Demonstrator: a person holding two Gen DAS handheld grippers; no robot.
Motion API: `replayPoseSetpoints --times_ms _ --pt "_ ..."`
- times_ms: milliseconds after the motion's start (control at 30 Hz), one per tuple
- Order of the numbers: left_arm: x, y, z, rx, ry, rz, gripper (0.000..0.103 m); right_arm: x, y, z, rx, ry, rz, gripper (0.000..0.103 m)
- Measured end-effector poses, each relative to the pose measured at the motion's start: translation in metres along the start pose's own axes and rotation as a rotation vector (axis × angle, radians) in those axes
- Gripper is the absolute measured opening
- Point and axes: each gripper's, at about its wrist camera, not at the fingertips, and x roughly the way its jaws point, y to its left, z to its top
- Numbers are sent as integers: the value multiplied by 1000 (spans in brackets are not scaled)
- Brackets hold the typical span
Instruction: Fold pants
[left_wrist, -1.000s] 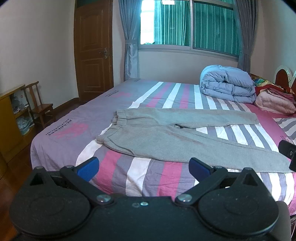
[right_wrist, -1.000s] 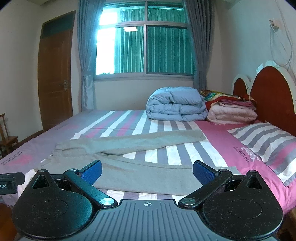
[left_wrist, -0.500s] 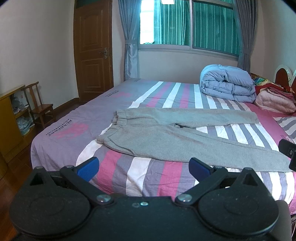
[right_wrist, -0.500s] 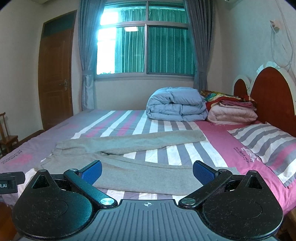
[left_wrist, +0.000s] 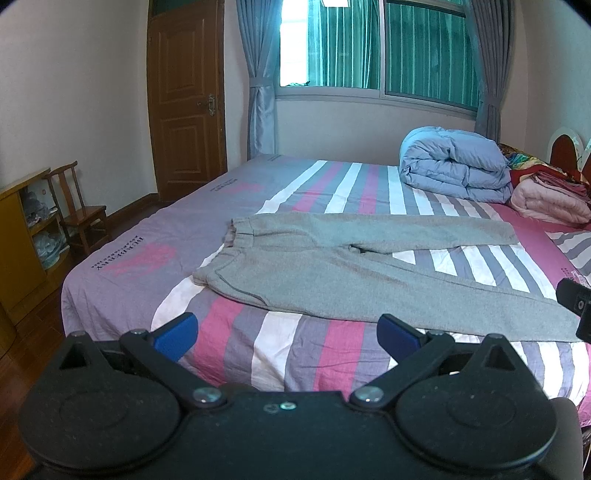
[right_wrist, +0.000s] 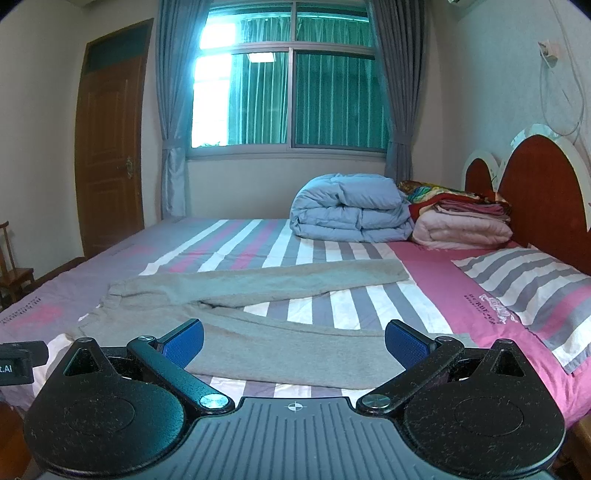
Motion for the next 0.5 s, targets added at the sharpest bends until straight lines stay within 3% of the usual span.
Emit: replayPoseSetpoints --times_ms 500 --pt "14 -3 -3 28 48 15 97 4 4 -3 -4 7 -4 103"
